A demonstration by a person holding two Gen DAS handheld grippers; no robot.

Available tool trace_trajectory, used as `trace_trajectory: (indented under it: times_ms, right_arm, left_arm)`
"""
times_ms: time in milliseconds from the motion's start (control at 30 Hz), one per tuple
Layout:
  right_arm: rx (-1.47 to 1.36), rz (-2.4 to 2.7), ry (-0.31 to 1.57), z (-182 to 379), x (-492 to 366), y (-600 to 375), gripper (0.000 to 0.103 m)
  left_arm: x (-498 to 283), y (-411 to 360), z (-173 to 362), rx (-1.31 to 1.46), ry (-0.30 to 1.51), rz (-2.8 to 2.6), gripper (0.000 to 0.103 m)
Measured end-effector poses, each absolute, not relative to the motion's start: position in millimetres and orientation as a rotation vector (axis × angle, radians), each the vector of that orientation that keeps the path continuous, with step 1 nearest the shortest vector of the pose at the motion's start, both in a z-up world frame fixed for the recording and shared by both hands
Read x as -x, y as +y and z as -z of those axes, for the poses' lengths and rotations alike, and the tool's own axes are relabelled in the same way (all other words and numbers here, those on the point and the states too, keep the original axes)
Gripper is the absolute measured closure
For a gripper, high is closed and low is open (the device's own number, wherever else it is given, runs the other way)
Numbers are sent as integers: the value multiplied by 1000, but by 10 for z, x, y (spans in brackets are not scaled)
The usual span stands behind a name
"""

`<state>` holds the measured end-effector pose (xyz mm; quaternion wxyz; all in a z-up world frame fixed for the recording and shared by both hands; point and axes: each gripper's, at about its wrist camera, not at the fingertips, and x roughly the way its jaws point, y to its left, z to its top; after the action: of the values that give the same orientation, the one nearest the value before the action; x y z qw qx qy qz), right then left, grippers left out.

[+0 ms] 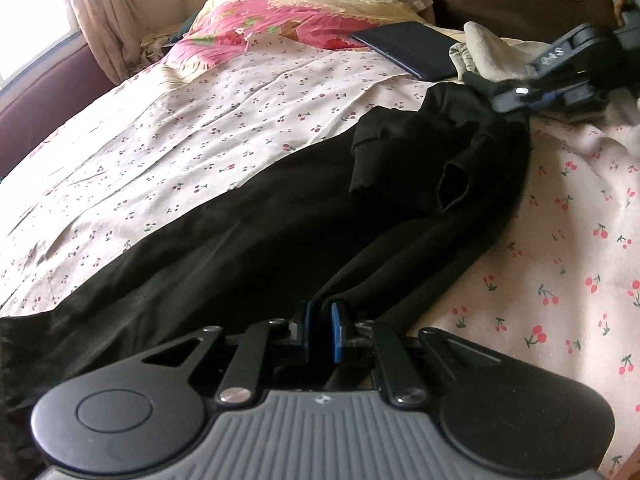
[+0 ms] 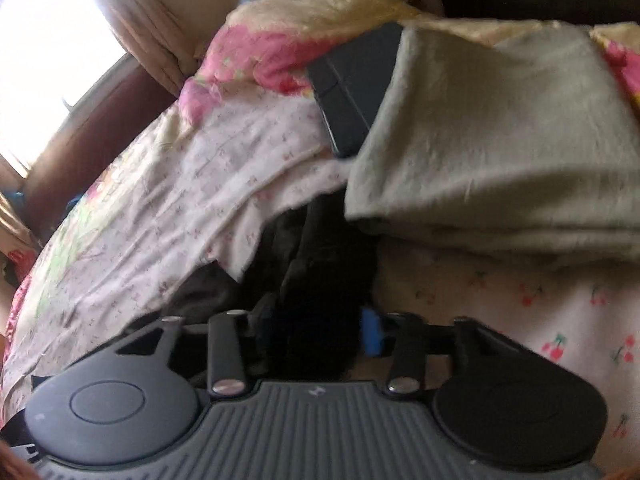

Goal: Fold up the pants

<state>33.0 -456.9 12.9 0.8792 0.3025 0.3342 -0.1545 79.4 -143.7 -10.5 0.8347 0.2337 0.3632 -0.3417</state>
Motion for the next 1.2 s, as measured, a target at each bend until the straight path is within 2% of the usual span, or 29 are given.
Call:
trace_trajectory:
  times_ms: [200, 267, 333, 400, 500, 633, 700, 733, 833, 900, 967, 1000, 1200]
  right_arm:
    - [-612, 416, 775, 63, -147, -4888, 89]
    - [-608, 396, 765, 20, -161, -4866, 77]
    - [-590, 376, 717, -53, -158, -4860, 71]
    - [-593, 415, 699, -95, -153, -4964, 71]
    - [-642, 460, 698, 7, -154, -5274, 79]
    - [-744, 451, 699, 105, -152, -5516, 80]
    - [-666, 458, 736, 5, -167, -5364, 78]
    - [-608, 445, 756, -98, -130, -5209, 69]
    - [-394, 341, 727, -376, 52, -4662, 69]
    - [-254, 246, 691, -513, 54, -4284, 63]
    - [-146, 130, 673, -554, -80, -3956, 49]
    - [-89, 76, 689, -527, -180, -3810, 47]
    - [215, -137, 735, -263, -337, -3025, 48]
  left_arm:
    - [-793, -1458, 130, -489, 773, 721, 77]
    - [-787, -1464, 122, -499, 774, 723, 77]
    - [-788, -1474, 116, -507, 776, 722, 77]
    - [-791, -1499, 111, -520, 778, 721, 77]
    - [-786, -1533, 113, -528, 778, 716, 77]
    - [-784, -1555, 118, -526, 780, 710, 77]
    - [-779, -1543, 113, -518, 779, 709, 77]
    - [-779, -1526, 109, -506, 779, 712, 77]
    - [-779, -1471, 121, -478, 772, 717, 77]
    - [-779, -1441, 131, -461, 770, 717, 77]
    - [-775, -1412, 129, -446, 771, 715, 76]
    - [-775, -1398, 121, -440, 772, 714, 76]
    - [-723, -1338, 111, -413, 765, 727, 73]
